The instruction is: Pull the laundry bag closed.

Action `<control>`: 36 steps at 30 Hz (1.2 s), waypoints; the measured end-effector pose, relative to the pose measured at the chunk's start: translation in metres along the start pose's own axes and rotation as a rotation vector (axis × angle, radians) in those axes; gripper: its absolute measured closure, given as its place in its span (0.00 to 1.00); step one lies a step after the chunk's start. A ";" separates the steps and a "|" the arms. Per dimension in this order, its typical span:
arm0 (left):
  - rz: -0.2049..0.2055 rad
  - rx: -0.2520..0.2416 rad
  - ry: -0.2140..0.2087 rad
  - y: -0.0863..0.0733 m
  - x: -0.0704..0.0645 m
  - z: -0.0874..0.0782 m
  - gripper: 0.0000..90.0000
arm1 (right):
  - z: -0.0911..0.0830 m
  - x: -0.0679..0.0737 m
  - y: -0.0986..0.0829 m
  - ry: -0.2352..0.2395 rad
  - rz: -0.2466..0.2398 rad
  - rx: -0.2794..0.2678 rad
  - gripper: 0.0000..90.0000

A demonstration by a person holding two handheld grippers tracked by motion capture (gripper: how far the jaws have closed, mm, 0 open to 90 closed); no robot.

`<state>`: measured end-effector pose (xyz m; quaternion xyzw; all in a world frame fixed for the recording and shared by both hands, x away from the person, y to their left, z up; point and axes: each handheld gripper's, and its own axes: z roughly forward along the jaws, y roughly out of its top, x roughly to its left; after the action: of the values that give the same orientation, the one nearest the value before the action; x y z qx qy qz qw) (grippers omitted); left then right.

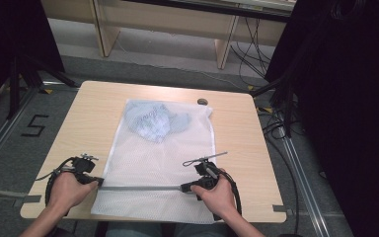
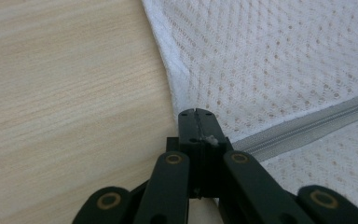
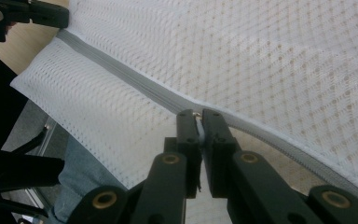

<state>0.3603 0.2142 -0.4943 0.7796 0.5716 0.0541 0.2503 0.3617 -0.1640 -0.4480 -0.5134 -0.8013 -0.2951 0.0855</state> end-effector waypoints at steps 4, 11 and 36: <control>-0.004 -0.009 -0.007 0.000 0.001 0.001 1.00 | -0.002 -0.002 0.000 0.001 -0.006 -0.003 0.97; -0.002 -0.007 -0.005 0.000 0.000 0.001 1.00 | -0.004 -0.005 -0.003 -0.003 0.019 -0.009 0.97; -0.005 -0.011 -0.004 0.000 0.000 0.001 1.00 | -0.011 -0.011 -0.009 -0.034 -0.004 -0.005 0.97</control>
<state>0.3604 0.2140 -0.4952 0.7768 0.5729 0.0551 0.2557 0.3569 -0.1818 -0.4476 -0.5172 -0.8027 -0.2886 0.0698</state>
